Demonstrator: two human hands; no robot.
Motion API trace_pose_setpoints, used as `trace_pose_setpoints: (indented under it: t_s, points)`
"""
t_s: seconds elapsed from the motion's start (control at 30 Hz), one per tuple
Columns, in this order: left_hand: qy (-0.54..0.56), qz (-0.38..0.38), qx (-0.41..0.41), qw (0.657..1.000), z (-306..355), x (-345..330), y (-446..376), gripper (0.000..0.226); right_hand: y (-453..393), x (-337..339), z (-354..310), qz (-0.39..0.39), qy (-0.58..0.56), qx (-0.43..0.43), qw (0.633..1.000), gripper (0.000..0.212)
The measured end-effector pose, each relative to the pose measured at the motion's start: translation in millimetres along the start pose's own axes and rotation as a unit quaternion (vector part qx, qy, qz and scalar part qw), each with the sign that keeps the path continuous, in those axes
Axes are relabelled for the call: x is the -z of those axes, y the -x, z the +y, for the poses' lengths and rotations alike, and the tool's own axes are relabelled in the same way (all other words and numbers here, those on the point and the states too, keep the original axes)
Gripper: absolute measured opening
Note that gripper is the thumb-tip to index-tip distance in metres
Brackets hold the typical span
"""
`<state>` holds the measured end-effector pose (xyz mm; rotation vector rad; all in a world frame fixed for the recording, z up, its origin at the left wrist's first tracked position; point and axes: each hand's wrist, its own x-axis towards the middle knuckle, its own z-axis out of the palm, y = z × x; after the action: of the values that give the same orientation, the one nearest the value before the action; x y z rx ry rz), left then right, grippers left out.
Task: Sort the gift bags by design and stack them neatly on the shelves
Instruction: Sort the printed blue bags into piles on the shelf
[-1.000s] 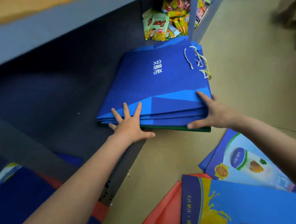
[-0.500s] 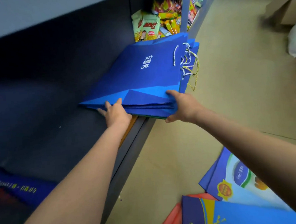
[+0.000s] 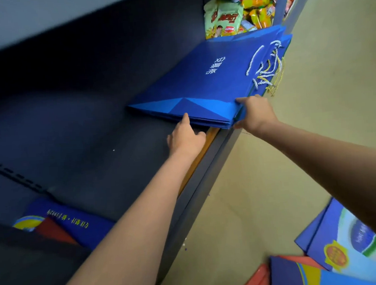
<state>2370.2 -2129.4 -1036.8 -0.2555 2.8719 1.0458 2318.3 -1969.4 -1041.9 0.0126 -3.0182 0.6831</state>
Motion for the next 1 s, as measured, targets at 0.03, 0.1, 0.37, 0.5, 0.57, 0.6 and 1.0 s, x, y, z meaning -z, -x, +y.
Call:
trace_pose_setpoints:
  t_s: [0.03,0.1,0.37,0.5,0.57,0.6,1.0]
  points:
    - [-0.011,-0.017,-0.007,1.0,-2.2,0.2,2.6,0.068,1.1,-1.0,0.4,-0.006,0.002,0.003,1.0,0.069]
    - [-0.038,-0.057,-0.017,0.998,-5.7,-2.1,9.2,0.069,10.9,-3.6,0.0,-0.039,-0.008,0.011,0.999,0.084]
    - [-0.037,-0.079,-0.011,0.996,-9.3,-8.2,8.9,0.077,11.2,-2.4,-0.5,0.031,-0.144,-0.012,0.989,0.068]
    - [0.078,-0.071,0.025,0.994,1.6,-18.9,-4.7,0.081,15.7,0.9,9.4,-0.058,-0.118,-0.014,0.991,0.089]
    - [0.111,-0.056,0.042,0.991,6.1,-24.7,-8.7,0.081,20.9,-4.5,6.2,-0.076,-0.111,-0.012,0.991,0.096]
    - [0.122,-0.05,0.047,0.99,7.4,-26.9,-10.2,0.081,21.7,-8.3,3.8,-0.061,-0.11,-0.01,0.992,0.093]
    - [0.151,-0.067,0.068,0.984,19.7,-30.2,-32.2,0.07,17.2,-4.6,15.7,-0.132,-0.032,0.048,0.99,0.097]
